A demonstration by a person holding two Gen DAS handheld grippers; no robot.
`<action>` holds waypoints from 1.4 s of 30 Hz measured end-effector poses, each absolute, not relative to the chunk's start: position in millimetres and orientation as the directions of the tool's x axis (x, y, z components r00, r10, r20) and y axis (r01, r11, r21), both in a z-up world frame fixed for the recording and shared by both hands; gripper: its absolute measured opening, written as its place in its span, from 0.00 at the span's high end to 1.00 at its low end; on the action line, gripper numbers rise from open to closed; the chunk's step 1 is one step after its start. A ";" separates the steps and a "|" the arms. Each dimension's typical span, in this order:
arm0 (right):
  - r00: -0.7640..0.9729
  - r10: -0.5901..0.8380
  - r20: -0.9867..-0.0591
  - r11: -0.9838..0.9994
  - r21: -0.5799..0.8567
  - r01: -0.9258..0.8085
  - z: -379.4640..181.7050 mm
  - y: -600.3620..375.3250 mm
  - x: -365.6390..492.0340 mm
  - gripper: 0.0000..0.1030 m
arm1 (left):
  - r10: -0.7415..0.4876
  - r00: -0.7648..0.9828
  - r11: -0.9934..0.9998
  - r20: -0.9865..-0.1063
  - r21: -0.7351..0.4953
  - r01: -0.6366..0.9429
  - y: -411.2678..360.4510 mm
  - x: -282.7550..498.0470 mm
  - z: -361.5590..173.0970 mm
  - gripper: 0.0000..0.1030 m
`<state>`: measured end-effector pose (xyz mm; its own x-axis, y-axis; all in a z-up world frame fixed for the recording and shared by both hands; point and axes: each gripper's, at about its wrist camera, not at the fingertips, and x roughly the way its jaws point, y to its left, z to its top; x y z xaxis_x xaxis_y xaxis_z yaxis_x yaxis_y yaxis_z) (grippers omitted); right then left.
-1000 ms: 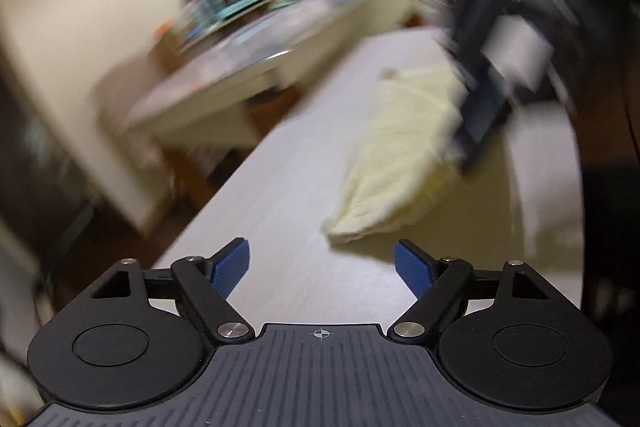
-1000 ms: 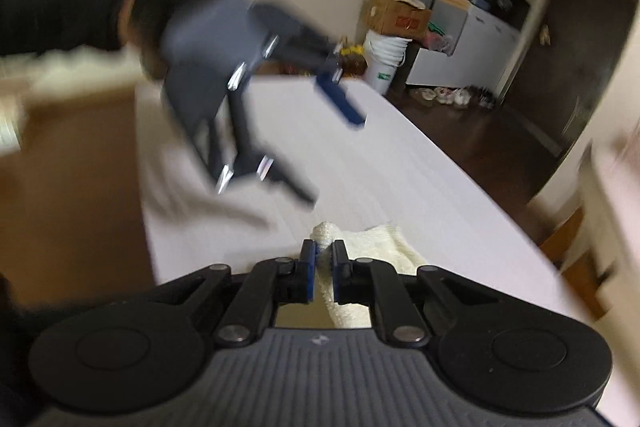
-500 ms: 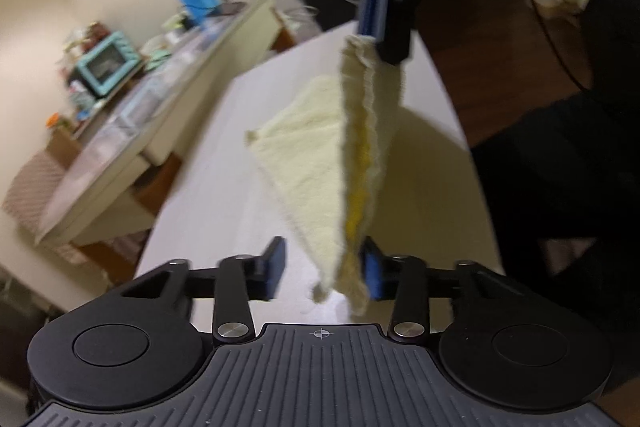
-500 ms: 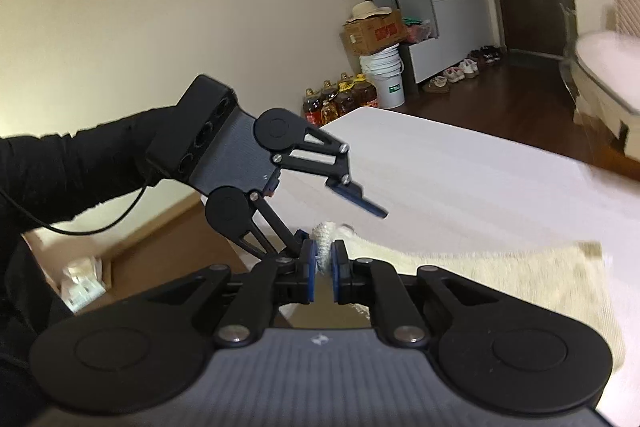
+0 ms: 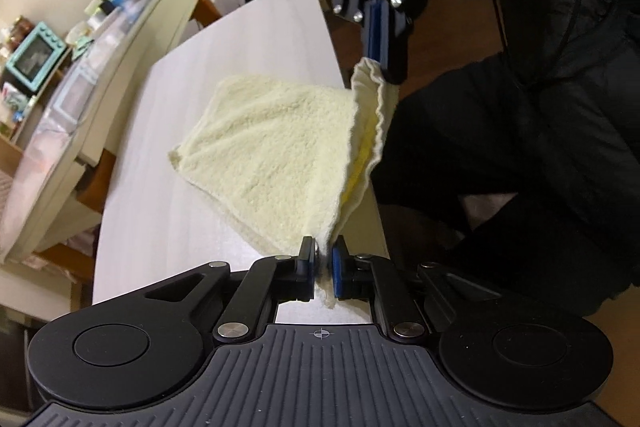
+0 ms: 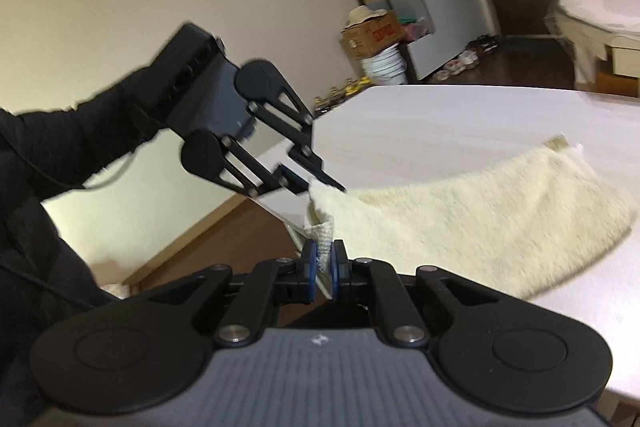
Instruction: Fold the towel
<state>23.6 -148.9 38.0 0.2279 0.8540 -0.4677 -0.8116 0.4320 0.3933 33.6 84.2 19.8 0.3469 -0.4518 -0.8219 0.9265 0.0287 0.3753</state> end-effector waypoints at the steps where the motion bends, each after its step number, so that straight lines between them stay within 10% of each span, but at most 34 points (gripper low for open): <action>1: 0.244 0.847 -0.473 0.444 0.374 -0.814 37.0 -146.5 20.7 0.87 | -0.449 0.341 0.025 -0.826 0.370 0.929 83.3 33.6 19.3 0.92; 12: 0.407 0.766 -0.498 0.524 0.115 -0.844 31.6 -113.4 -18.4 0.65 | -0.457 0.319 0.056 -0.830 0.331 0.942 81.5 42.4 33.7 0.92; 18: 0.446 0.747 -0.494 0.529 0.033 -0.848 30.4 -103.9 -45.9 0.90 | -0.441 0.296 0.034 -0.848 0.313 0.949 80.6 35.7 33.5 0.92; 25: 0.332 0.849 -0.412 0.485 0.355 -0.799 43.4 -141.5 -21.7 0.92 | -0.435 0.255 0.023 -0.863 0.273 0.962 74.9 49.6 47.5 0.92; 42: 0.580 0.755 -0.306 0.616 0.637 -0.465 10.0 -231.2 75.2 0.92 | -0.430 0.273 0.057 -0.861 0.276 0.960 -14.6 183.7 50.1 0.91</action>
